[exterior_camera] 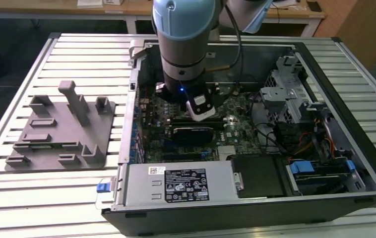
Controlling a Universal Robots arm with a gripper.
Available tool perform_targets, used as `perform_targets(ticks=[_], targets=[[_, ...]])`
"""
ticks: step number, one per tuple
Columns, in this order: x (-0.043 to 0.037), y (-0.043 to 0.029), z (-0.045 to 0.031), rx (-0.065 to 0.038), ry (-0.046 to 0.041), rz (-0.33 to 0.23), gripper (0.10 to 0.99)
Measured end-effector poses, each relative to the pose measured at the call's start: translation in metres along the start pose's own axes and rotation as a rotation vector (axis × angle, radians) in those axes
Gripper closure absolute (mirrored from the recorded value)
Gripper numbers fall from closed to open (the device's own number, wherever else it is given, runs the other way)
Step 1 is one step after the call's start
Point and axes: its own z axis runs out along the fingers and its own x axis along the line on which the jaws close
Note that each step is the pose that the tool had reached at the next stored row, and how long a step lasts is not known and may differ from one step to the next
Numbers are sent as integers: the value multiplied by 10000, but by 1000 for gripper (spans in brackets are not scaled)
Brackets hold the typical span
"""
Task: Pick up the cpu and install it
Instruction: 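Install the second cpu locking lever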
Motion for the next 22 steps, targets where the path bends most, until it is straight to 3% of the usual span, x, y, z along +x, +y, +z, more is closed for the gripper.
perform_targets(ticks=[2,9,15,22], targets=[[0,6,-17,63,-11,-1,980],[-2,12,-29,446,-69,14,980],[-42,60,-13,483,-77,20,980],[-123,133,19,648,-108,50,980]])
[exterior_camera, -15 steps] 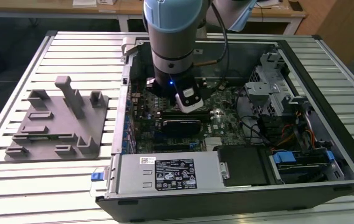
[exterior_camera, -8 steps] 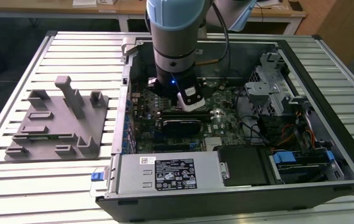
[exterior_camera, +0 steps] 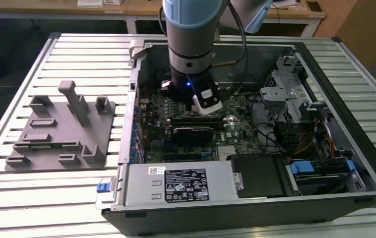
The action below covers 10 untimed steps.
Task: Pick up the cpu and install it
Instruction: 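Install the second cpu locking lever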
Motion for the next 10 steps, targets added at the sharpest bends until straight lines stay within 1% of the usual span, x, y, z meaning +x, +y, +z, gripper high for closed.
perform_targets(ticks=[5,8,10], targets=[[-86,41,19,159,-33,42,980],[-121,77,35,265,-53,58,980],[-136,112,50,313,-62,61,980]])
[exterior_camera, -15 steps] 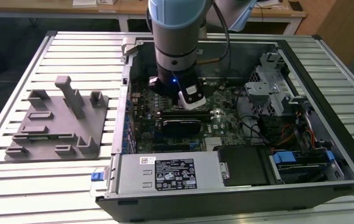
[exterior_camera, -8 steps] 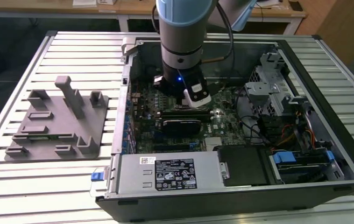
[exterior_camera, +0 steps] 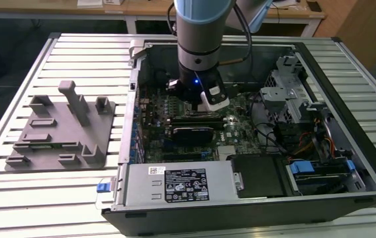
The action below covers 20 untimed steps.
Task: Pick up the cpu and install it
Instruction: 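Install the second cpu locking lever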
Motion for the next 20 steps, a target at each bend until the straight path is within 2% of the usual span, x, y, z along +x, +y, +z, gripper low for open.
perform_targets(ticks=[14,17,20], targets=[[-151,237,89,277,-45,10,980],[-167,253,95,344,-56,10,980],[-168,254,94,361,-58,9,980]])
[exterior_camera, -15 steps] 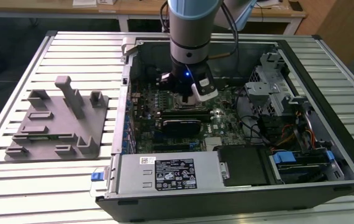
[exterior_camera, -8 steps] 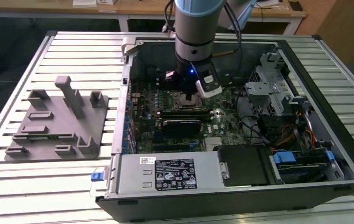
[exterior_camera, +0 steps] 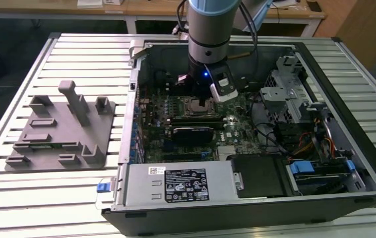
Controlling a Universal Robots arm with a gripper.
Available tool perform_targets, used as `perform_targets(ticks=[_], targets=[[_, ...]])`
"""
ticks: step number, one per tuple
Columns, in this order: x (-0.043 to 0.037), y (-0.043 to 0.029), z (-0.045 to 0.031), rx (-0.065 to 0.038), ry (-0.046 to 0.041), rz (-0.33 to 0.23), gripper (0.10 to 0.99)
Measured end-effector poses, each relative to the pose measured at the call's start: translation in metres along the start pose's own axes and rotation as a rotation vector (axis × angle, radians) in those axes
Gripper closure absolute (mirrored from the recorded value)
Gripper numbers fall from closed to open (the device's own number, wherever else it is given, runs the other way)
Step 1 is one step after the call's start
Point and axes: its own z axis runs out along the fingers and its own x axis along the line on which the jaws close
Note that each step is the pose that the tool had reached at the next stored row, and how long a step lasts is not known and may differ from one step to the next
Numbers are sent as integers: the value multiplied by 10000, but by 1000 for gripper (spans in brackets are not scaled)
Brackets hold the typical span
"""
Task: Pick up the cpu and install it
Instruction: 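Install the second cpu locking lever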
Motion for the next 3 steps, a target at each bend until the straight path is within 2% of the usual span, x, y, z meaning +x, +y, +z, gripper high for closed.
perform_targets(ticks=[3], targets=[[0,0,0,3,-1,0,980]])
